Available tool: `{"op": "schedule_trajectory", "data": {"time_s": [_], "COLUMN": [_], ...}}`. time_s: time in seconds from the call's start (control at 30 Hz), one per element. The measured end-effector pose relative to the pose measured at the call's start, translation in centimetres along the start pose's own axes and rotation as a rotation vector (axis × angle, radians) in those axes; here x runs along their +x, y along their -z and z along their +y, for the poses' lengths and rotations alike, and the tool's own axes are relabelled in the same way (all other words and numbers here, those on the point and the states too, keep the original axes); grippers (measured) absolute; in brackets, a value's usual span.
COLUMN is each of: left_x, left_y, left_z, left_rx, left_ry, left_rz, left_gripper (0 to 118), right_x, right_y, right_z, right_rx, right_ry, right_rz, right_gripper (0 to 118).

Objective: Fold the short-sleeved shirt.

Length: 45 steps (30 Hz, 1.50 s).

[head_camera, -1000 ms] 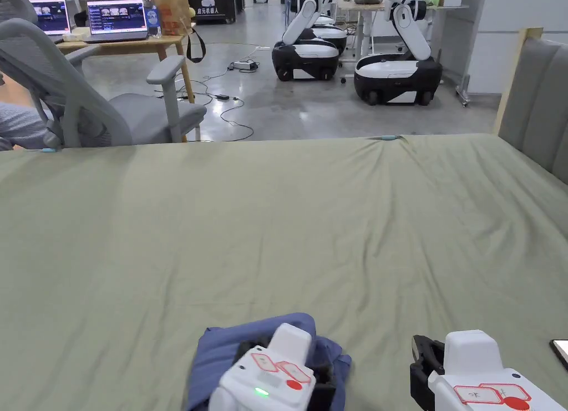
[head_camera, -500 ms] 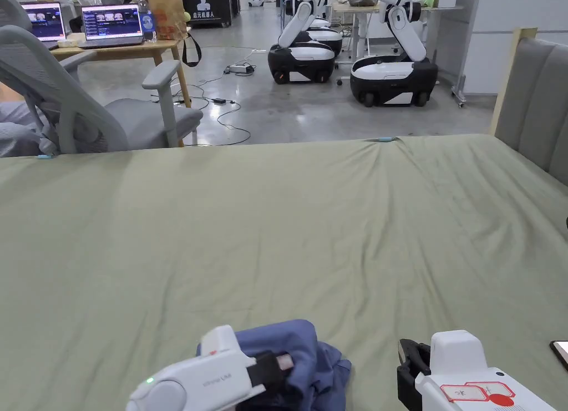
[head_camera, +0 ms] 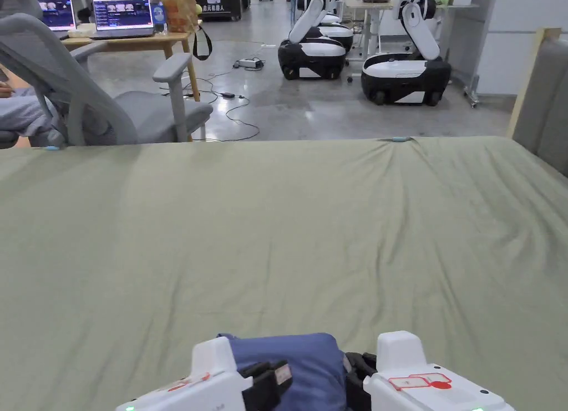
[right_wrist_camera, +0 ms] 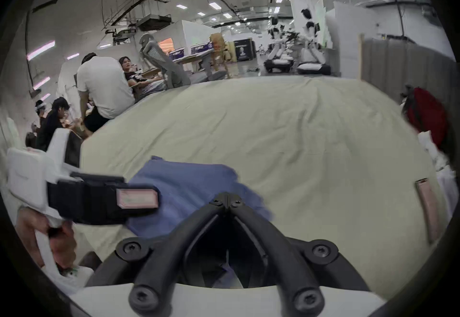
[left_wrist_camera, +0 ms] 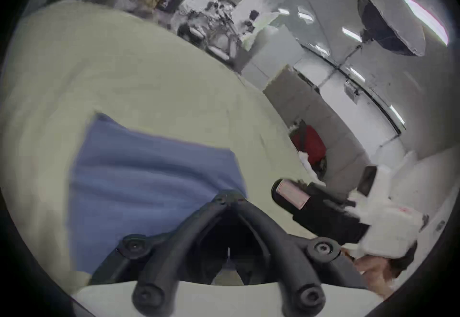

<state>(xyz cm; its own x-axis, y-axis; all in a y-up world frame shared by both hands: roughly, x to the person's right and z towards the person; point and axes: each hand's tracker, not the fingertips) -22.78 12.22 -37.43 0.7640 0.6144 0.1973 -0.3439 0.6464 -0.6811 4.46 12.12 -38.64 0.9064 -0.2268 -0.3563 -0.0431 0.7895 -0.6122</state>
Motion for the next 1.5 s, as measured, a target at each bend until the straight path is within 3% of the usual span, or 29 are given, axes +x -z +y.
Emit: {"op": "schedule_trajectory", "data": {"time_s": [0.03,0.07,0.1,0.13,0.17,0.2,0.23,0.43,0.5,0.53,0.57,0.6,0.63,0.7,0.83,1.13,1.23,1.37,1.5], "left_x": [-1.5,-2.9,-4.4,-5.9,-7.1,-8.1,-9.1,-11.6,-12.0,-11.6,-11.2,-10.6,-10.1,-10.0,-9.8,-20.0,-24.7,-30.4,-35.6], "left_y": [-1.2,-2.0,-2.7,-3.2,-3.4,-3.3,-3.3,2.1,4.5,5.3,5.8,6.0,5.9,4.7,0.3,-13.6,-18.3,-23.1,-24.5], "left_z": [0.4,0.8,1.0,1.0,0.9,0.8,0.5,-1.7,-1.8,-1.8,-1.7,-1.6,-1.4,-0.9,1.2,7.5,9.7,13.1,14.3], "left_rx": [0.023,0.038,0.041,0.035,0.021,0.004,0.001,-0.094,-0.091,-0.092,-0.085,-0.103,-0.108,-0.083,-0.030,0.051,0.077,0.051,0.026], "left_ry": [-0.021,-0.039,-0.062,-0.100,-0.152,-0.193,-0.226,-0.511,-0.565,-0.571,-0.553,-0.509,-0.464,-0.431,-0.289,-0.225,-0.269,-0.262,-0.294], "left_rz": [0.035,0.064,0.085,0.097,0.098,0.091,0.064,-0.251,-0.348,-0.307,-0.254,-0.141,-0.069,-0.119,-0.015,0.208,0.257,0.366,0.418], "left_gripper": [21,54,73,81,81,102,109,106,98,88,56,38,38,35,34,34,34,34,34], "right_x": [-0.3,-0.5,-0.6,-0.4,0.0,0.6,1.4,3.4,2.9,2.4,2.0,1.4,0.5,-1.1,-6.1,-19.3,-23.0,-26.8,-28.1], "right_y": [1.2,2.1,3.1,4.1,4.8,5.3,5.4,4.6,4.6,4.5,4.4,4.4,4.3,4.1,4.2,6.7,8.1,9.0,10.2], "right_z": [0.0,-0.1,-0.2,-0.4,-0.7,-1.1,-1.5,-2.3,-2.1,-2.0,-1.8,-1.5,-1.2,-0.4,1.4,3.4,3.7,3.9,3.8], "right_rx": [-0.019,-0.034,-0.053,-0.076,-0.103,-0.115,-0.116,-0.103,-0.100,-0.095,-0.098,-0.102,-0.098,-0.084,-0.033,0.019,0.021,0.019,0.011], "right_ry": [0.024,0.043,0.059,0.093,0.145,0.183,0.215,0.234,0.184,0.129,0.085,0.039,-0.006,-0.066,-0.173,-0.283,-0.314,-0.308,-0.318], "right_rz": [0.036,0.055,0.080,0.115,0.145,0.142,0.133,0.085,0.070,0.047,0.025,-0.004,-0.031,-0.038,-0.033,0.062,0.090,0.129,0.143], "right_gripper": [0,0,0,0,0,0,0,0,0,0,0,0,0,0,0,0,0,0,0]}}
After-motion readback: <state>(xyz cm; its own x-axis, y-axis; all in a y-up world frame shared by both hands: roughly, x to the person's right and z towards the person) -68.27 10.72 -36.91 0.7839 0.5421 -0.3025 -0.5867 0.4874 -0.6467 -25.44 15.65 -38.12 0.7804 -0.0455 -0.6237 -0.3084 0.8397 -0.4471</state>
